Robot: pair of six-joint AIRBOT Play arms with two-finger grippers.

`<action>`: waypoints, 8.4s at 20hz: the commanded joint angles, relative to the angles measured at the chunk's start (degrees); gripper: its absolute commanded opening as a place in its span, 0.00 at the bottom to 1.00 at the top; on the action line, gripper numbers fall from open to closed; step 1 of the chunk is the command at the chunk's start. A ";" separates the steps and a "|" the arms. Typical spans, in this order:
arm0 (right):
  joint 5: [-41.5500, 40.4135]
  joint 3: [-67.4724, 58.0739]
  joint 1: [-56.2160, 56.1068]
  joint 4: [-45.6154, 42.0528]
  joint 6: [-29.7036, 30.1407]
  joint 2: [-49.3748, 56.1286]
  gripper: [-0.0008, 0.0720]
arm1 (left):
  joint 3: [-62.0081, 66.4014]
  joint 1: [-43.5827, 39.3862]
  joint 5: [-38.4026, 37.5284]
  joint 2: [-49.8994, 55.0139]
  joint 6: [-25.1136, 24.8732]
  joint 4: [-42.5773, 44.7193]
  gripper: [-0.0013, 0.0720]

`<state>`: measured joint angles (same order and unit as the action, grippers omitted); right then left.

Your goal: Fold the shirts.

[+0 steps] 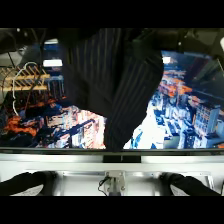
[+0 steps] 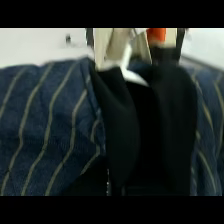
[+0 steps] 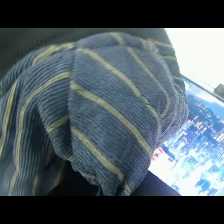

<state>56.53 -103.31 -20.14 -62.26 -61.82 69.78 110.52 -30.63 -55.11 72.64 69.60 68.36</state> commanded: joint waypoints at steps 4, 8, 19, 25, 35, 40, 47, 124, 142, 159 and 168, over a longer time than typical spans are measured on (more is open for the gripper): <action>-5.81 -0.09 0.07 -2.75 -1.68 -0.63 0.13 | 0.13 0.04 -11.89 -3.48 1.62 5.09 0.13; -5.18 -0.31 0.02 -2.78 -0.96 -2.40 0.13 | 0.17 0.02 -5.18 -2.56 1.40 6.49 0.87; 0.50 -0.31 -3.30 -3.41 4.26 -2.84 0.13 | 0.17 -4.37 31.41 1.16 -3.15 6.49 0.87; 0.42 -0.31 -3.30 -5.53 4.24 -2.84 0.13 | 0.15 -4.39 31.47 5.84 -2.86 3.67 0.86; -0.02 -0.31 -3.30 -5.60 4.28 -2.84 0.14 | 0.17 -5.38 38.01 10.82 0.57 1.66 0.09; -2.38 -0.31 -3.10 -5.64 3.72 -2.95 0.61 | 0.33 -4.22 43.60 10.19 0.50 1.70 0.09; -5.03 -0.31 -3.15 -5.60 -1.36 -5.90 0.70 | 0.33 0.90 43.58 8.00 0.57 1.68 0.09; -18.14 -0.31 80.17 -50.51 -36.06 -13.11 0.13 | 0.00 9.18 31.67 -2.38 -1.42 2.36 0.76; -23.74 -0.31 112.15 -28.59 -31.30 -7.93 0.13 | 0.00 9.18 29.29 -2.38 -1.40 2.34 0.63; -13.33 -0.28 121.42 -25.14 -28.15 -7.32 0.14 | 0.00 9.25 29.11 -2.01 -1.42 2.40 0.63; -1.14 -0.31 121.44 -23.50 -28.37 -11.45 0.64 | 0.00 9.18 27.87 0.57 4.20 2.36 0.63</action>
<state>48.14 -103.61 101.34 -86.65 -90.19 60.10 110.54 -21.41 -26.30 72.07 70.89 70.70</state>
